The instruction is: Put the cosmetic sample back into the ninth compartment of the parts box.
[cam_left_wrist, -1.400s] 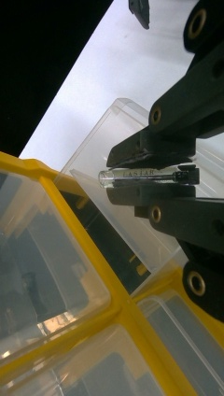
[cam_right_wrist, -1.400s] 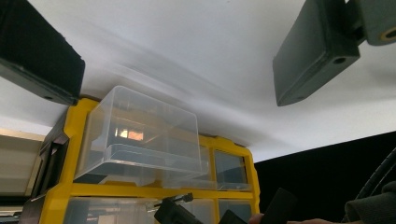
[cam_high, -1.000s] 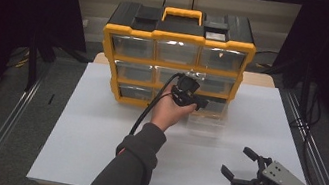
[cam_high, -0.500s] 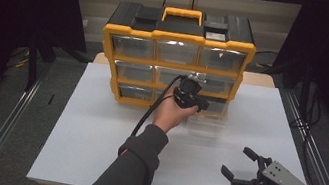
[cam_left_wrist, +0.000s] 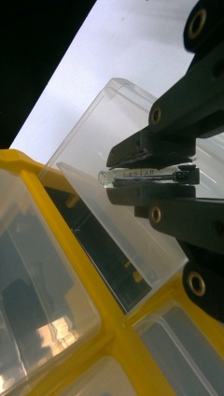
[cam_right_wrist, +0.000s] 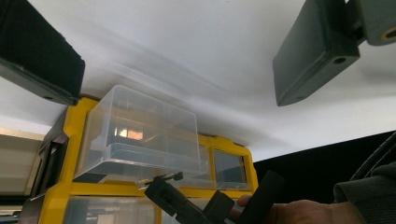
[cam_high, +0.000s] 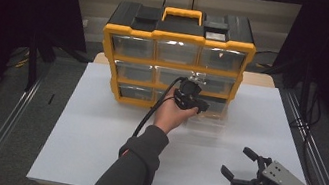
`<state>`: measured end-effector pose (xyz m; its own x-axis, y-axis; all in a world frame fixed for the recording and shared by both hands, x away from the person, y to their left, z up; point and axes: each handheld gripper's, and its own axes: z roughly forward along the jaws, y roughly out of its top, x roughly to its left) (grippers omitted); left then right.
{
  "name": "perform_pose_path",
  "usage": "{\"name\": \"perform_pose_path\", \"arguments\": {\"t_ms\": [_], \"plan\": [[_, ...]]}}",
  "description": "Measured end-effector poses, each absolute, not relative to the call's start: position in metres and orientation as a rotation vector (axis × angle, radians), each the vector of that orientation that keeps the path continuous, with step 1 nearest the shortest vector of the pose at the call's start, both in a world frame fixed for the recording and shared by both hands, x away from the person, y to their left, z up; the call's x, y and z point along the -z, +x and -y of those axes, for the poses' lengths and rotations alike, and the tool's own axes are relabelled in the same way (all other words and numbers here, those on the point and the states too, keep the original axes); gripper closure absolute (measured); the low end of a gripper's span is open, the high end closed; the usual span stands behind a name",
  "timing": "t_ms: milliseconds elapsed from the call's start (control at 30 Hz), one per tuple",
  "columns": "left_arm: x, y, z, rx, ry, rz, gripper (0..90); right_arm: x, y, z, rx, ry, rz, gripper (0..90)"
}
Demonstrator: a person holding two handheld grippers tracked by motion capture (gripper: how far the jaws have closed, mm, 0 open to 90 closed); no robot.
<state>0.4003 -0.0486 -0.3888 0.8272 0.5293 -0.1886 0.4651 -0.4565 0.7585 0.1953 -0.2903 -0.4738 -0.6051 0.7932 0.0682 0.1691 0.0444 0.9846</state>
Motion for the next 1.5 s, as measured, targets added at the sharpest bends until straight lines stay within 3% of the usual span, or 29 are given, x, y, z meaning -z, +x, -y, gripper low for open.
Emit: {"name": "perform_pose_path", "arguments": {"t_ms": [267, 967, 1500], "plan": [[0.392, 0.400, 0.050, -0.094, 2.111, -0.737, 80.1, 0.474, 0.195, 0.290, -1.602, 0.973, -1.817, 1.9], [0.381, 0.388, 0.021, -0.053, 2.002, -0.706, 48.4, 0.474, 0.196, 0.289, -1.599, 0.965, -1.821, 2.0], [0.377, 0.372, -0.023, -0.106, 1.889, -0.674, 33.3, 0.473, 0.196, 0.289, -1.587, 0.957, -1.826, 2.1]]}}
